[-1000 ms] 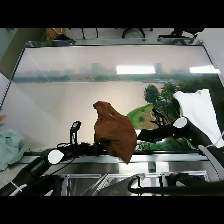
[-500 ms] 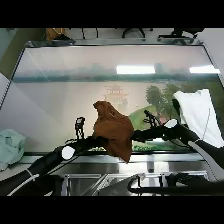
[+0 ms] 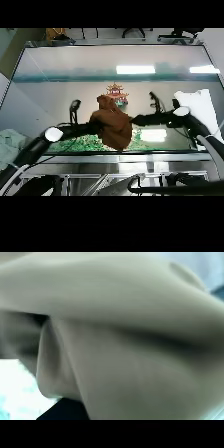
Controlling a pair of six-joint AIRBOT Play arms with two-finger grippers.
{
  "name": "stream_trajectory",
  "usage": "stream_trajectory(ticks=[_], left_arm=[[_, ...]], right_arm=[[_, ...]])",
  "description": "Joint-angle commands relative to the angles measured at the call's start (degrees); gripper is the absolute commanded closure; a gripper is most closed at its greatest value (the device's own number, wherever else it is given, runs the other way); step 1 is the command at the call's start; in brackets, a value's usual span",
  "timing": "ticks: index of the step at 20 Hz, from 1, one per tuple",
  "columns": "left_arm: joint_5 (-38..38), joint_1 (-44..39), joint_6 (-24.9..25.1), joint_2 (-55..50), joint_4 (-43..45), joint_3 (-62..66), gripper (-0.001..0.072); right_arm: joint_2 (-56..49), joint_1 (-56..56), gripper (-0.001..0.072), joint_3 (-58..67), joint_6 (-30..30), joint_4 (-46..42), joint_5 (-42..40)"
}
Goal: Fold the shirts.
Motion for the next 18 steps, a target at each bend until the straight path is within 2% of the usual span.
stream_trajectory(ticks=[1, 5, 10, 15, 18], left_arm=[[-17.0, 11.37, 1.6, 10.99, 3.89, 11.72, 0.0701], [-31.04, 22.14, 1.57, 18.8, 3.78, 33.75, 0.07], [-44.17, 25.2, -1.07, 17.38, 3.26, 55.34, 0.07], [-55.8, 25.22, -3.13, 10.05, 3.41, 58.8, 0.0697], [-57.09, 25.22, -3.02, 3.89, 3.43, 51.58, 0.0695]], right_arm=[[6.78, -7.1, 0.0698, 14.1, -0.2, 0.39, 7.17], [15.78, -13.09, 0.0698, 31.28, -1.36, 0.33, 7.48], [23.41, -14.08, 0.0698, 39.93, -2.73, 0.17, 6.25], [24.26, -14.1, 0.0698, 39.63, -2.16, -4.68, 5.64], [19.15, -14.05, 0.0698, 35.39, -1.2, -5.44, 6.69]])
